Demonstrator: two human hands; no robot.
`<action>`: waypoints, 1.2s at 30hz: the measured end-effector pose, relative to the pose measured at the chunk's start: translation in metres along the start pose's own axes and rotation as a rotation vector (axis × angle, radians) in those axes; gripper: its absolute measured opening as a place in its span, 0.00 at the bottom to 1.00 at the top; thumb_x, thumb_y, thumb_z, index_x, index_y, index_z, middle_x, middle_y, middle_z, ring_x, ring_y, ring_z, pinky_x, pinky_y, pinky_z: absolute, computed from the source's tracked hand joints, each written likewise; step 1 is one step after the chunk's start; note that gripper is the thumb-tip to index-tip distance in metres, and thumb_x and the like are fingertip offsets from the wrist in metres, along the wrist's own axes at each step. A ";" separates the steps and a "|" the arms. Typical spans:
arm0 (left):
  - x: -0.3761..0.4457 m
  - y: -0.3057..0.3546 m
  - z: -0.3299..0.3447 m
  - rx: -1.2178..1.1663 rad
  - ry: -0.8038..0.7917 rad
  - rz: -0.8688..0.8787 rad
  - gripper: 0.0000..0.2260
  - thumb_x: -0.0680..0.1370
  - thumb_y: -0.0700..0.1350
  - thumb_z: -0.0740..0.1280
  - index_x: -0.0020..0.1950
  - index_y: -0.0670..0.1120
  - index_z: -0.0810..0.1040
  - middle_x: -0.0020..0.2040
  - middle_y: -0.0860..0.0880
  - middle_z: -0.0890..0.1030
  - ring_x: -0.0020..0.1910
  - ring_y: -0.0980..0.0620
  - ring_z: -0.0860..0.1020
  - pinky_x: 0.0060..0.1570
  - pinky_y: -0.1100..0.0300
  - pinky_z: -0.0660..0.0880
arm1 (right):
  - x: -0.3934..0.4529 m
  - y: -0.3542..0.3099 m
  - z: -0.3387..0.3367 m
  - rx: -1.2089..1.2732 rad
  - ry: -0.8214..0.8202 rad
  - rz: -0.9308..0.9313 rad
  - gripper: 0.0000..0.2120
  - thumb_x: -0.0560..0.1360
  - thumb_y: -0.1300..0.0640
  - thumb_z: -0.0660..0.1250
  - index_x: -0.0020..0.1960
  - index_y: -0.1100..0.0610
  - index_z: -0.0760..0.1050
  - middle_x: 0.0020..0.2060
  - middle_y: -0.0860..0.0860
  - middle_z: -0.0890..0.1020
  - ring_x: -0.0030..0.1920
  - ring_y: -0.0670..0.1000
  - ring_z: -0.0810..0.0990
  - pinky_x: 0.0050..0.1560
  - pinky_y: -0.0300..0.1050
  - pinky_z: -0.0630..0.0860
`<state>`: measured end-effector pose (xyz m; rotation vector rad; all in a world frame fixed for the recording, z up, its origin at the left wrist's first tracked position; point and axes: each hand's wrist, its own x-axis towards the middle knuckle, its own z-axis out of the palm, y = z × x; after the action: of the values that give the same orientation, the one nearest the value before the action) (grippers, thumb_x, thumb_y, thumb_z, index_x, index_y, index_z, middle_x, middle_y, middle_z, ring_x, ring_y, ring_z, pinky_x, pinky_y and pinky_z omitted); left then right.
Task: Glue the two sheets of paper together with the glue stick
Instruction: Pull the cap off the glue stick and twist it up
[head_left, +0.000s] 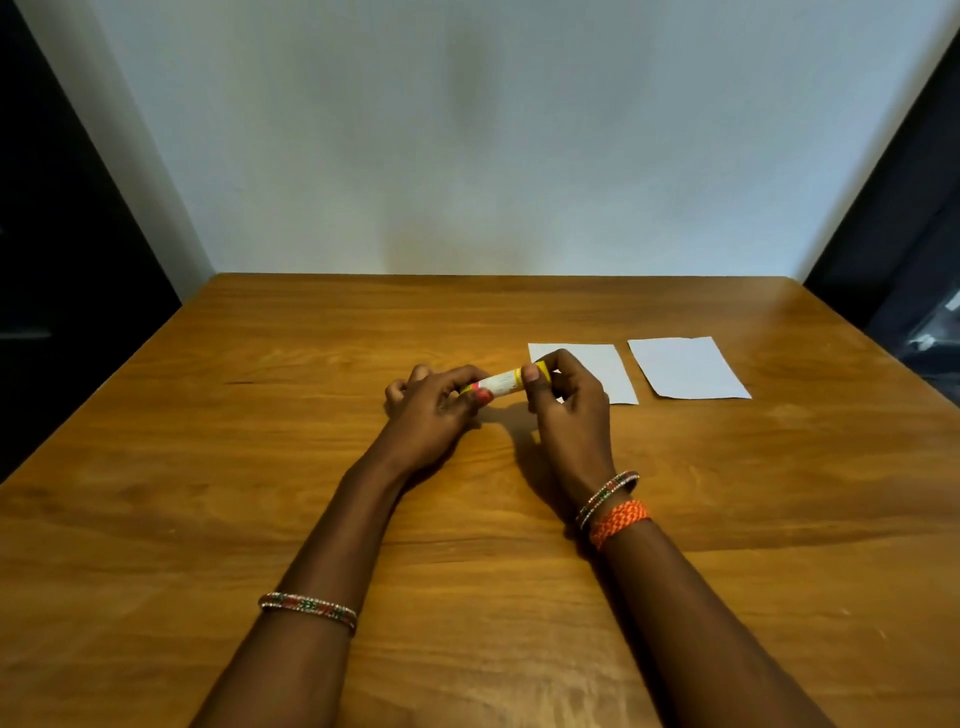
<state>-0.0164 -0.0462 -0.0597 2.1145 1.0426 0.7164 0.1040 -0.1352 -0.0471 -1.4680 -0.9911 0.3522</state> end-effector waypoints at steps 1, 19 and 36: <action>0.000 0.000 0.000 0.019 -0.006 -0.011 0.05 0.77 0.56 0.61 0.49 0.66 0.74 0.48 0.49 0.69 0.57 0.45 0.63 0.57 0.55 0.59 | -0.001 -0.001 0.000 -0.011 -0.008 0.004 0.06 0.78 0.56 0.62 0.44 0.56 0.73 0.36 0.52 0.77 0.39 0.51 0.75 0.36 0.38 0.72; -0.012 0.006 -0.011 -0.315 0.029 0.092 0.05 0.76 0.43 0.67 0.49 0.52 0.79 0.48 0.44 0.80 0.46 0.54 0.76 0.43 0.64 0.71 | -0.005 -0.005 -0.007 0.067 -0.134 0.091 0.09 0.78 0.52 0.61 0.47 0.58 0.71 0.36 0.50 0.75 0.36 0.46 0.72 0.37 0.42 0.71; -0.035 0.020 -0.046 -0.776 -0.301 -0.323 0.10 0.79 0.47 0.55 0.43 0.45 0.71 0.25 0.54 0.65 0.27 0.55 0.56 0.36 0.55 0.48 | -0.008 -0.027 -0.011 -0.050 -0.307 -0.288 0.07 0.73 0.64 0.68 0.46 0.55 0.72 0.42 0.44 0.78 0.44 0.43 0.75 0.43 0.32 0.72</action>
<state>-0.0588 -0.0692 -0.0219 1.2965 0.7454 0.5053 0.0976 -0.1523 -0.0234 -1.3147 -1.4483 0.3498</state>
